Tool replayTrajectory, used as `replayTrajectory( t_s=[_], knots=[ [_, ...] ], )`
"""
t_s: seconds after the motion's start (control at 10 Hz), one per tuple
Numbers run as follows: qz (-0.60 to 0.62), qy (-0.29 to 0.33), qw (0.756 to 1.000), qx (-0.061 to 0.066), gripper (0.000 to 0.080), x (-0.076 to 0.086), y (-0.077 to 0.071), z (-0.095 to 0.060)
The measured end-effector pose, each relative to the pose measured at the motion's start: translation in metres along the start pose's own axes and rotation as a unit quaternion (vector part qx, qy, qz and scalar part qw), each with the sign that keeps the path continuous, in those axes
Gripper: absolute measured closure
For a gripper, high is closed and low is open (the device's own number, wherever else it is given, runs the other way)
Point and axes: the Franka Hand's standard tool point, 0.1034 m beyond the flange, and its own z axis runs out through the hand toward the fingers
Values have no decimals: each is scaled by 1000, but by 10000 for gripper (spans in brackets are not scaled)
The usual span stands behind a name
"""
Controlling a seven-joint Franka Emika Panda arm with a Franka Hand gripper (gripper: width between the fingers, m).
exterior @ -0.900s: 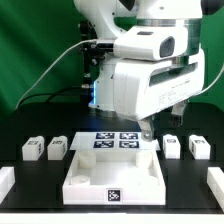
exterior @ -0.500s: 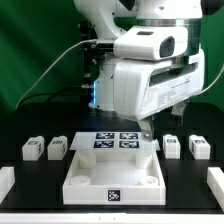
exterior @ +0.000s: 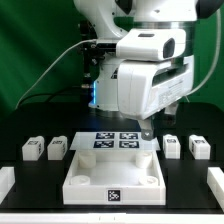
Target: Assemble one leg
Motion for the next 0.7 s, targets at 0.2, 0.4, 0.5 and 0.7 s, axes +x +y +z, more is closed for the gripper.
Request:
replayTrajectory(
  t_s=[0.2, 0.4, 0.5, 0.7],
  knots=[
    [-187, 2, 982, -7, 150, -40, -11, 6],
    [-265, -2, 964, -9, 150, -45, -10, 8],
    [-274, -2, 962, -9, 150, -45, -10, 9],
    [-272, -2, 962, -8, 150, -47, -10, 10]
  ],
)
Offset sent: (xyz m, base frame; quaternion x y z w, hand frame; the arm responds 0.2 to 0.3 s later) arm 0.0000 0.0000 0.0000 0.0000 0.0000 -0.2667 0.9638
